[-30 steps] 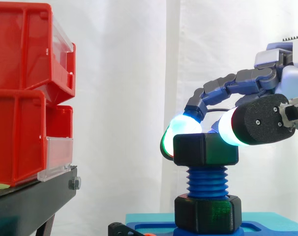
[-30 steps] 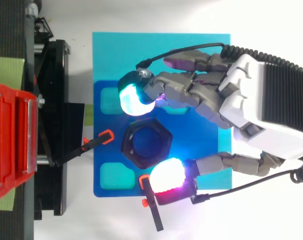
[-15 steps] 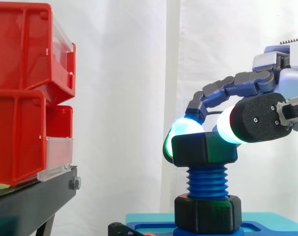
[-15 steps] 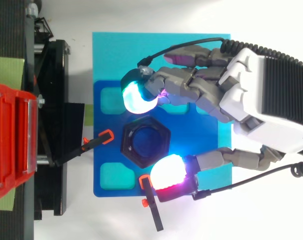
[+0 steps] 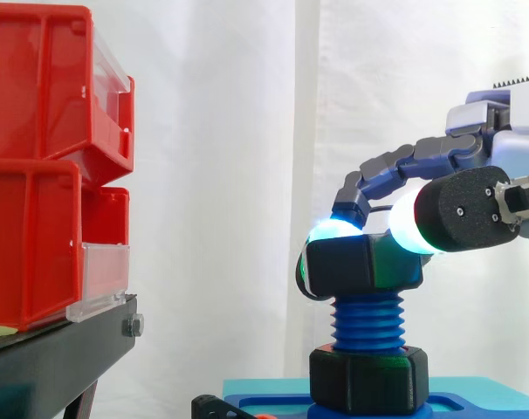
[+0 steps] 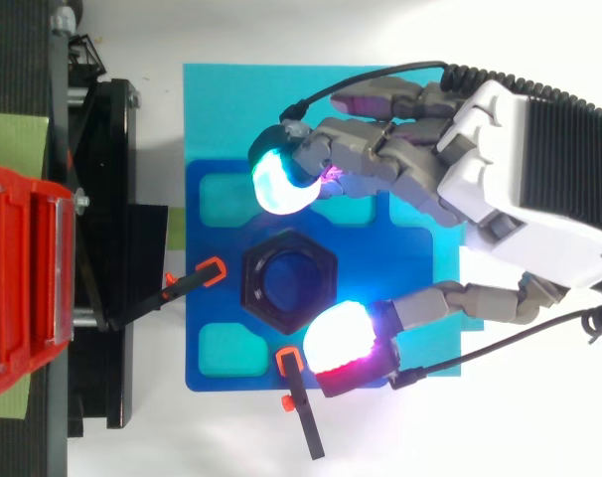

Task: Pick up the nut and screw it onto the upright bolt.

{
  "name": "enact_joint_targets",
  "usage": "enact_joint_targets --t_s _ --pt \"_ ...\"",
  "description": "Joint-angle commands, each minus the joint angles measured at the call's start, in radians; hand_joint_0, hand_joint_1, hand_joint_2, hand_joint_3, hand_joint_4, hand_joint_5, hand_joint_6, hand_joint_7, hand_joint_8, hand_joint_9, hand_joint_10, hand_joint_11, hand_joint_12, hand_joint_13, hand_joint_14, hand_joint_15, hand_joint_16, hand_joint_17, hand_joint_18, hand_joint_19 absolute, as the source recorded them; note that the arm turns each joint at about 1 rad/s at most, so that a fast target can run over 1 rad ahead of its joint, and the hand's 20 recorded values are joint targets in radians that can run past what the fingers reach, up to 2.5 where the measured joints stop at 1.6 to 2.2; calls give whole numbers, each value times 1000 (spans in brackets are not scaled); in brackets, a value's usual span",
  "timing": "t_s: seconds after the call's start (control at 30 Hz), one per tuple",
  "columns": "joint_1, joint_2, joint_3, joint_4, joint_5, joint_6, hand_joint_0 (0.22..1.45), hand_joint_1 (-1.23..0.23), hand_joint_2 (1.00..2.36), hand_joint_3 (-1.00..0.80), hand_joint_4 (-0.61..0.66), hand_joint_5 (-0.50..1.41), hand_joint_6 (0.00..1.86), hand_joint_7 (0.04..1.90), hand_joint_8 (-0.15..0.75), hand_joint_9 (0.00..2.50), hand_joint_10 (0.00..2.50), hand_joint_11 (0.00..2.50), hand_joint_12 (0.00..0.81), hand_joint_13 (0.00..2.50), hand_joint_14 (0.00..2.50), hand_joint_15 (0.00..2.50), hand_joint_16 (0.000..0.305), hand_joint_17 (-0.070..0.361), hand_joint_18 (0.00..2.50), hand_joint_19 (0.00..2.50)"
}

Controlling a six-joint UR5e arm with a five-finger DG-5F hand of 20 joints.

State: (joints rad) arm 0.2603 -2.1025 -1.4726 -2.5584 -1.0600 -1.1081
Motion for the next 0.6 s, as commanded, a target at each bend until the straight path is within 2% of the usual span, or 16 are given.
enact_joint_targets --t_s 0.0,0.27,0.57 --pt "-4 -1 0 -11 0 1 557 -675 1000 -500 392 -98 504 1013 364 954 0 46 362 860 0 17 36 80 556 27" --pt "-13 1 0 -19 -2 2 562 -674 1000 -500 405 -77 504 1015 362 1014 0 51 350 884 0 21 33 74 558 6" --pt "-13 -1 0 -14 -9 2 561 -682 1000 -500 405 -77 504 1016 357 1009 0 55 351 876 0 17 33 73 551 1"
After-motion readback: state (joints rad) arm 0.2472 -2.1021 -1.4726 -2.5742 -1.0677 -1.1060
